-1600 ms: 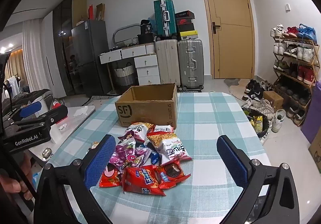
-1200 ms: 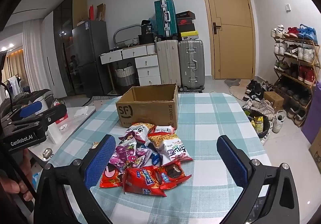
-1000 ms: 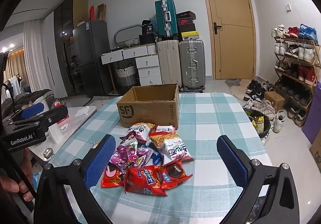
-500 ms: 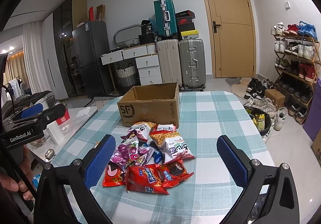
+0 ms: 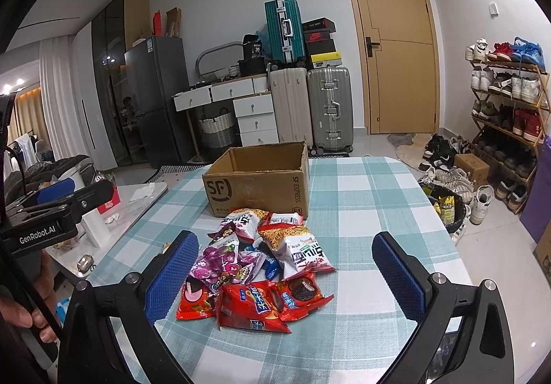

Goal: Organize snacks

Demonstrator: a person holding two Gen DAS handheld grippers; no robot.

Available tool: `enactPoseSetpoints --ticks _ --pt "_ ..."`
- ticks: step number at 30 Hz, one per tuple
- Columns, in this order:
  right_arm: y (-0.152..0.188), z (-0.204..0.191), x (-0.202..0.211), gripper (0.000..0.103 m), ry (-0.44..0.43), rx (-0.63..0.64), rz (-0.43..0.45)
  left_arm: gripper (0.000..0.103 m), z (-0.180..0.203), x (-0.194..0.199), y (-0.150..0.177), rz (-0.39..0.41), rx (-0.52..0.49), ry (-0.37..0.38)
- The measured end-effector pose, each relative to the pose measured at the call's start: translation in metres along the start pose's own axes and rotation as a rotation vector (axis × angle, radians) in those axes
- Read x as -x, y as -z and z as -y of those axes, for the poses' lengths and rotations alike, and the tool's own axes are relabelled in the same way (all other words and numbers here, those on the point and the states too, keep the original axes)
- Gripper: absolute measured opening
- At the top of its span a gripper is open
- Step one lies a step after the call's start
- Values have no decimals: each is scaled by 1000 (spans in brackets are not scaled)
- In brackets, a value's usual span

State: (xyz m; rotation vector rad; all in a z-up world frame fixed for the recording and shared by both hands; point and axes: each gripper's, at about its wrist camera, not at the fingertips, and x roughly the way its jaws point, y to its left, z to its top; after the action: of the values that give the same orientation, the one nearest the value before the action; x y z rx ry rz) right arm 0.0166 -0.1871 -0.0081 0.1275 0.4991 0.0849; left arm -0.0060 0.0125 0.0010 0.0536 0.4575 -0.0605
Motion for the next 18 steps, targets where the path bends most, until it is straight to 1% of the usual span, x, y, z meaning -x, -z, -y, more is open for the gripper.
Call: enactPoseSetpoints --ticks 18 --pt "2 -4 4 103 -14 12 13 102 1 -6 12 -10 -9 -5"
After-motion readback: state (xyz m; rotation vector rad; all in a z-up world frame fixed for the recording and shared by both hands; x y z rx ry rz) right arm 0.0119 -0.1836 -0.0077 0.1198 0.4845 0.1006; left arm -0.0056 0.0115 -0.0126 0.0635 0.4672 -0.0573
